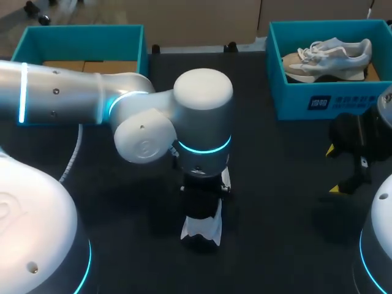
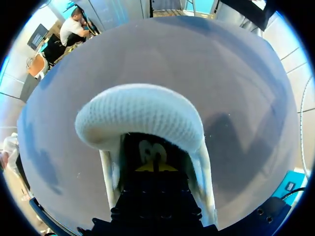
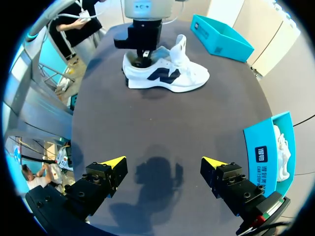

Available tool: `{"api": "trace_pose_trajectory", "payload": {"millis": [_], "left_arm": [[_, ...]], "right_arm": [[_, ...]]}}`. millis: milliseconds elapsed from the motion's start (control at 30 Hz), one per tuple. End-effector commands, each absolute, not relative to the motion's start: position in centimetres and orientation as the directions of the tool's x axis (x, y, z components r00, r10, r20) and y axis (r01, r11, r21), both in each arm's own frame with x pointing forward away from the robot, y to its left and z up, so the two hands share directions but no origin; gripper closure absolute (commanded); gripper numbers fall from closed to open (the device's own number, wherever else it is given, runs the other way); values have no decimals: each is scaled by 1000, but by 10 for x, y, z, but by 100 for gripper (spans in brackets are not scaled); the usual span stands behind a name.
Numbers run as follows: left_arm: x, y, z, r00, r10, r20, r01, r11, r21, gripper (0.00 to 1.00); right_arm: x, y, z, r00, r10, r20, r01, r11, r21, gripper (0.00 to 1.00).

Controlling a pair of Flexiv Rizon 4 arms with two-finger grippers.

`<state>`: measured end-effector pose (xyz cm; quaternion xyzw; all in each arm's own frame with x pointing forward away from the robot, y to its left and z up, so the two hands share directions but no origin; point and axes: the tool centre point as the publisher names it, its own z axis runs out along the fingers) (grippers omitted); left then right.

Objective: Take the shoe out of the shoebox, open the shoe tongue, remove and reinsert the insole, then place the shoe into the shoebox

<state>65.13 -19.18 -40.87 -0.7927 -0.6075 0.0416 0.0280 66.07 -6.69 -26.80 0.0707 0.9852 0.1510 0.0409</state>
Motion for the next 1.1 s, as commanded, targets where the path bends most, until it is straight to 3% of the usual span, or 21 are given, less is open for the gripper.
{"api": "trace_pose_trajectory", "payload": {"millis": [33,333,700,733,767,833,867,900,1100], "left_arm": [[657,-193,-410,261,965,-28,961,-263,-88,100],[663,-182,-364,271,963,1,963,-271,-14,100],[678,-190,-366,248,969,3,969,-248,6,100],[680,-191,-367,243,970,7,970,-243,5,93],[681,-191,-367,237,972,9,972,-237,5,68],[684,-191,-368,226,974,13,974,-226,7,51],[685,-191,-368,222,975,14,975,-222,8,28],[687,-191,-368,216,976,16,976,-216,9,20],[690,-193,-372,179,984,0,984,-179,-3,6]], "right_arm": [[659,-67,-268,-986,153,-62,127,945,302,0],[659,-67,-268,-986,153,-62,127,945,302,0],[659,-67,-268,-986,153,-62,127,945,302,0],[659,-67,-268,-986,153,-62,127,945,302,0],[659,-67,-268,-986,153,-62,127,945,302,0],[659,-67,-268,-986,153,-62,127,945,302,0],[659,-67,-268,-986,153,-62,127,945,302,0],[659,-67,-268,-986,153,-62,127,945,302,0],[659,-67,-268,-986,153,-62,127,945,302,0]]}}
